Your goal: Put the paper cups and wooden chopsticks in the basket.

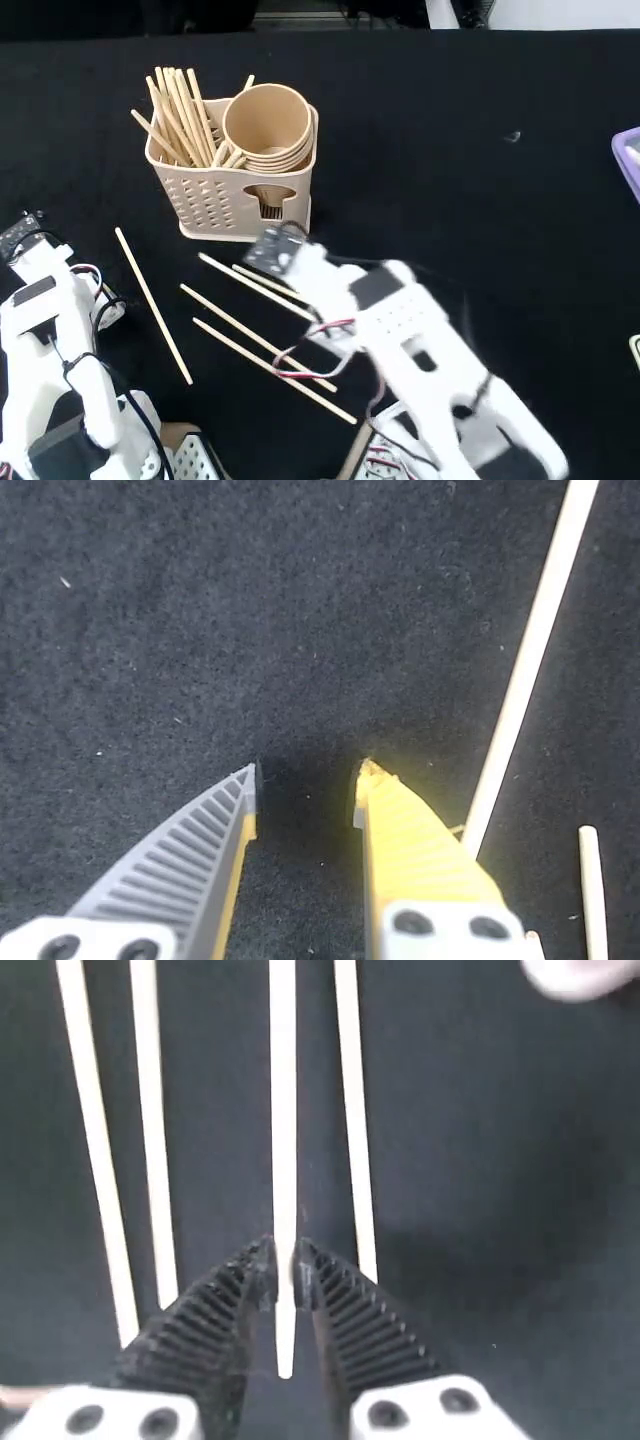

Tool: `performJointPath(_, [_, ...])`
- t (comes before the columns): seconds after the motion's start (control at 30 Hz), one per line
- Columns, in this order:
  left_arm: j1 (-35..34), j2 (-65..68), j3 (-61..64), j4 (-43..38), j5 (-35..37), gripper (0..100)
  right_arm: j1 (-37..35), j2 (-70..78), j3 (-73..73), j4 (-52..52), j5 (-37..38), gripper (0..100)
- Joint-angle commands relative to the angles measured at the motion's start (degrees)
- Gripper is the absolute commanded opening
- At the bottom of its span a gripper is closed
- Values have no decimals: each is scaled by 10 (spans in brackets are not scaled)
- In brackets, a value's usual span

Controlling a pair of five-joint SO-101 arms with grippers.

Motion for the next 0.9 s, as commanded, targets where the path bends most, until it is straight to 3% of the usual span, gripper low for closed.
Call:
performJointPath(0.0, [0, -18, -7, -6, 1, 170, 134, -86, 73, 0, 120, 11])
performJointPath(0.13, [0, -18, -7, -6, 2, 170, 237, -99, 136, -41, 215, 13])
performJointPath(0.3, [0, -18, -7, -6, 3, 170, 272, -102, 144, -58, 229, 136])
performJointPath(0.47, [0, -18, -7, -6, 3, 170, 207, -102, 143, -59, 225, 208])
performJointPath(0.63, [0, -18, -7, -7, 2, 170, 102, -99, 145, -107, 139, 211])
performJointPath(0.87, [0, -18, -7, -7, 1, 170, 81, -77, 167, -239, 106, 213])
